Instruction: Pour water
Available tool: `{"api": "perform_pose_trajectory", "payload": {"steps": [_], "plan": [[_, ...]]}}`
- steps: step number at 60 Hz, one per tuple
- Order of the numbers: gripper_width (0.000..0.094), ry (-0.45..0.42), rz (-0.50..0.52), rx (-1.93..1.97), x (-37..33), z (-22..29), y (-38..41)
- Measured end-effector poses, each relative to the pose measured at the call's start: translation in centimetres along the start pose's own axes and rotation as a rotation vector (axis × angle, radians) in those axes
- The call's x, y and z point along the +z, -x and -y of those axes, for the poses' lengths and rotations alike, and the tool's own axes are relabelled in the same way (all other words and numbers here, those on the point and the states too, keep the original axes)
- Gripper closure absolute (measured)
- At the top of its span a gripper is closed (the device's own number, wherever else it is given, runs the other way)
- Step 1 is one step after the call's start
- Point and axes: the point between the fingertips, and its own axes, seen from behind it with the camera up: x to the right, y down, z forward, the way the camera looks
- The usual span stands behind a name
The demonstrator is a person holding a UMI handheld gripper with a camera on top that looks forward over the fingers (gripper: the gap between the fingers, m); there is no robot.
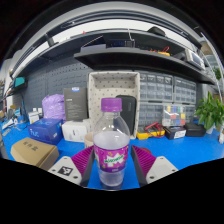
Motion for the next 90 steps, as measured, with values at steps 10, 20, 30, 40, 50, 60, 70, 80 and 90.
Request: {"api": "perform_pose_trajectory", "payload": {"steps": [10, 20, 30, 40, 50, 60, 70, 80, 90], "plan": [[0.0431, -0.038, 0.019, 0.002, 1.1, 0.4, 0.6], [0.0574, -0.047, 0.011, -0.045, 1.1, 0.4, 0.9], [0.0578, -0.011, 0.025, -0.101, 1.4, 0.4, 1.4], [0.0579, 0.073, -0.064, -0.299, 2.3, 0.4, -2.5], [0.0578, 0.164, -0.118, -0.542, 5.1, 0.8, -7.5], [0.0576, 0.204, -0.123, -0.906, 9.3, 3.5, -9.4], [0.0579, 0.198, -0.096, -1.3, 12.5, 5.3, -7.9], [0.0578, 0.177, -0.067, -1.608, 14.8, 5.6, -5.8], [0.0578, 0.136, -0.075, -1.922, 16.4, 5.8, -4.6]]}}
